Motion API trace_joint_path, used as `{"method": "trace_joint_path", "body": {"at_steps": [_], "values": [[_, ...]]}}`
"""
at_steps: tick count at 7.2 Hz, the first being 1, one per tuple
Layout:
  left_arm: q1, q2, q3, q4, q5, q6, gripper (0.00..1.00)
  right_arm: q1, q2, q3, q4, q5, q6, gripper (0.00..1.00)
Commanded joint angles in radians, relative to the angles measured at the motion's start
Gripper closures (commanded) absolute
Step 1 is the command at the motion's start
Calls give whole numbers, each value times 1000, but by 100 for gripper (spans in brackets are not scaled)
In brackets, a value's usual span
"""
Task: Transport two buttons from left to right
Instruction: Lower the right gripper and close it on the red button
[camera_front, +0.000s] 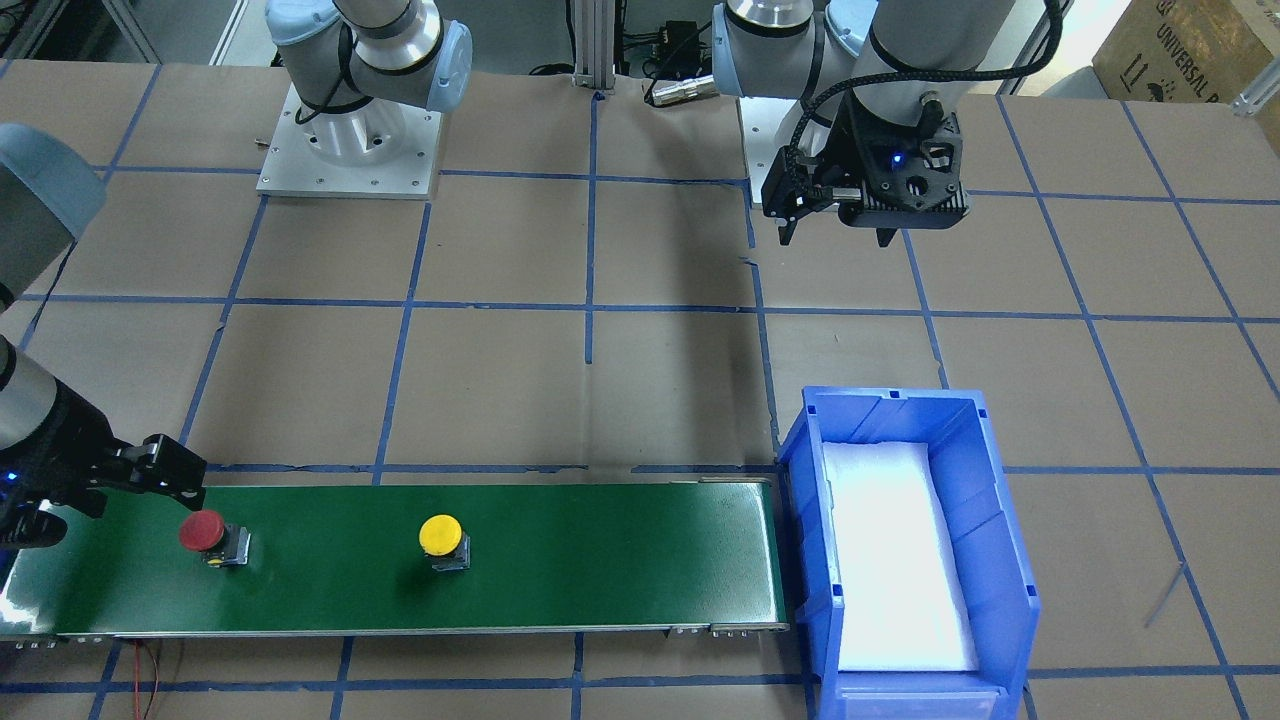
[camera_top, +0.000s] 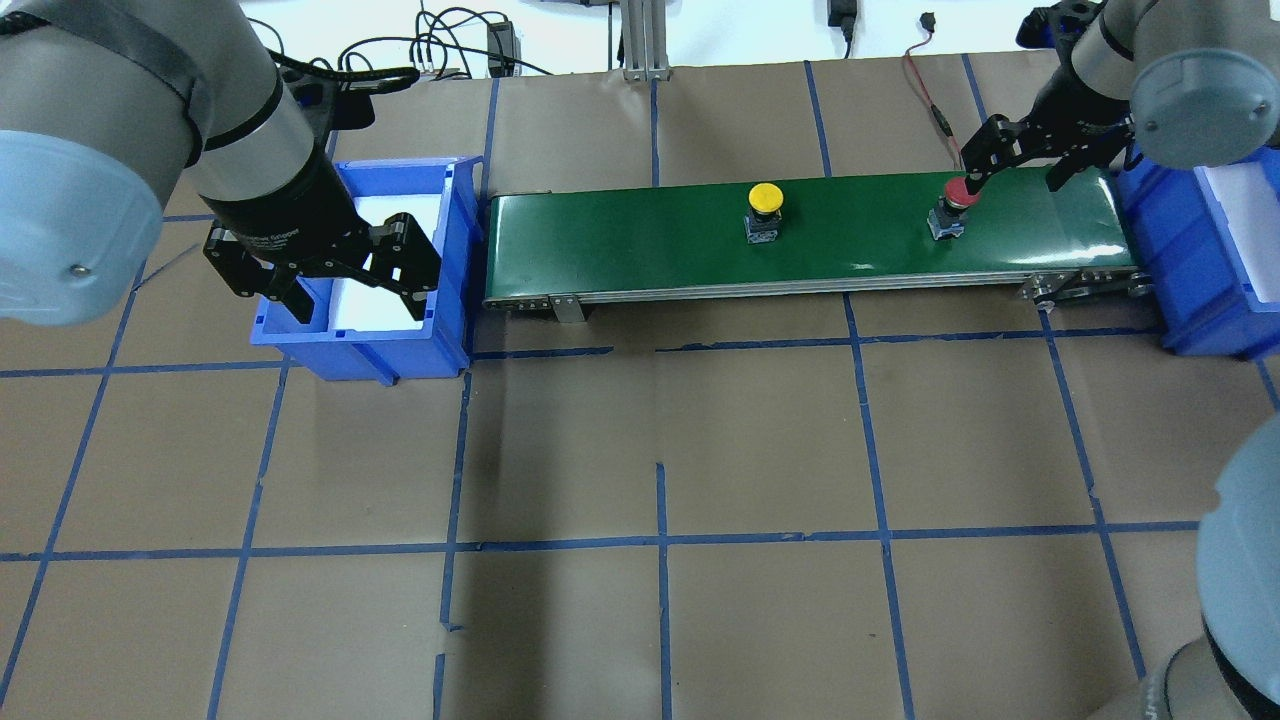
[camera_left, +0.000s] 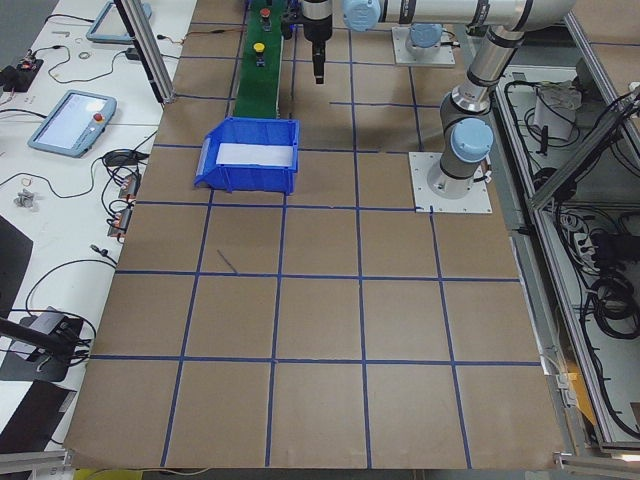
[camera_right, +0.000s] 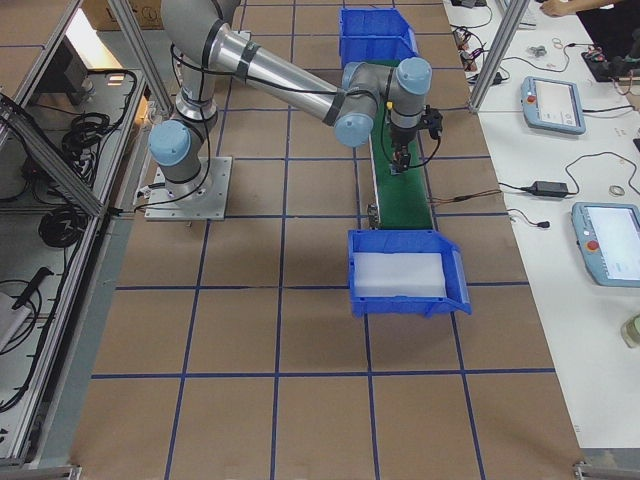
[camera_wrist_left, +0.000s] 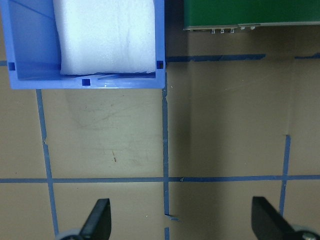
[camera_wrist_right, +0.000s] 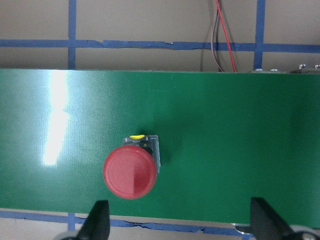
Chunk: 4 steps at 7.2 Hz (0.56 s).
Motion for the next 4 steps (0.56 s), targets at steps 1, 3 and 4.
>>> {"method": "trace_joint_path", "body": {"at_steps": [1,3,4], "values": [[0,0,0,0,0,0,0,0,14,8,-20,13,-1,1],[0,1,-11,0,0,0,0,0,30,19,-48,24,-1,1],[0,1,-11,0,0,0,0,0,35,25,-56,22,-3,3]]}}
